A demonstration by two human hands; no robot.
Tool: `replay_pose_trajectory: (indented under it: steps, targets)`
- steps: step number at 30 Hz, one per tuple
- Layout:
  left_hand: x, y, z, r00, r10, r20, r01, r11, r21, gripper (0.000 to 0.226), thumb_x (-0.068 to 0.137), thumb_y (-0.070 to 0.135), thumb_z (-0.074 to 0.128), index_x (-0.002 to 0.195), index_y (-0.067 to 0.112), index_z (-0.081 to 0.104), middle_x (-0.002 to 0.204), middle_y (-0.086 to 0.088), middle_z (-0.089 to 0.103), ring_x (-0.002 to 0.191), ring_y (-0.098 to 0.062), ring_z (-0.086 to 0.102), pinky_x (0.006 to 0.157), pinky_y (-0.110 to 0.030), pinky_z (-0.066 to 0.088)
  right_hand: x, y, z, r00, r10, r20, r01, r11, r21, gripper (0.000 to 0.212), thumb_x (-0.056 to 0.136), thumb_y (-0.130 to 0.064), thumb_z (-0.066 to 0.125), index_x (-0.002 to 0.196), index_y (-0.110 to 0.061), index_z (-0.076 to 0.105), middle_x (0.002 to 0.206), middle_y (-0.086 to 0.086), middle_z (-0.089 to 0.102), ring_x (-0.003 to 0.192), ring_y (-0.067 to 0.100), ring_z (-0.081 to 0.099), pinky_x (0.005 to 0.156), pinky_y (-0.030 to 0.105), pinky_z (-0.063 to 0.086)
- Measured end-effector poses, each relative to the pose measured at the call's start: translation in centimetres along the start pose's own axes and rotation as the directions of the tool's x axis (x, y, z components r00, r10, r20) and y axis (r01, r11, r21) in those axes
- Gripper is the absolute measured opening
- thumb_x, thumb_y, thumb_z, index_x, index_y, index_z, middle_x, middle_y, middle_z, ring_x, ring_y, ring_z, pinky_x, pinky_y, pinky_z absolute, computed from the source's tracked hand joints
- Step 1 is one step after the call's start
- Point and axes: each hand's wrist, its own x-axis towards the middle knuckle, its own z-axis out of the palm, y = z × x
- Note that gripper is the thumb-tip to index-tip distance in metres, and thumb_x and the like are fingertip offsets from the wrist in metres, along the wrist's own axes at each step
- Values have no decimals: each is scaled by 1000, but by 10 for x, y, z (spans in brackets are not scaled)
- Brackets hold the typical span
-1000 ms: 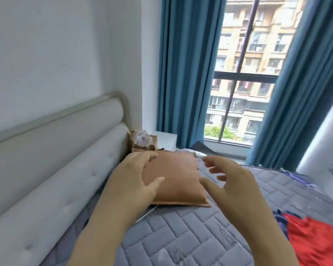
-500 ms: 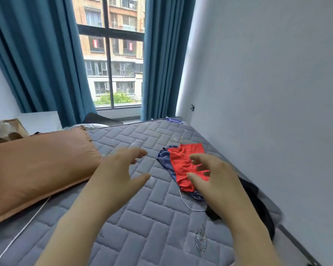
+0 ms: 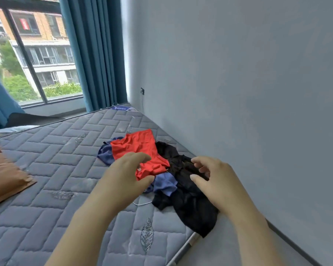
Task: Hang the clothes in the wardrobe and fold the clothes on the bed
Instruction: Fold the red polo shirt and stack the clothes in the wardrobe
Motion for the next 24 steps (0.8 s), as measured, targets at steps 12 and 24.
replay_pose_trajectory:
  steps: [12, 24]
  targets:
    - [112, 4, 127, 958, 117, 261, -129, 991, 29, 42, 82, 25, 69, 123, 20, 59, 114, 4, 59, 103, -12, 55, 85, -21, 39, 53, 117, 7, 988, 75, 133, -53, 985, -162, 40, 91, -27, 60, 130, -29, 55, 121, -13, 59, 106, 7, 56, 89, 25, 46]
    - [183, -94, 265, 915, 101, 390, -162, 979, 126, 32, 86, 25, 62, 118, 24, 59, 112, 8, 56, 100, -8, 53, 81, -21, 41, 103, 244, 118, 991, 121, 54, -110, 978, -177, 36, 91, -27, 58, 127, -29, 56, 114, -14, 59, 97, 5, 57, 77, 20, 44]
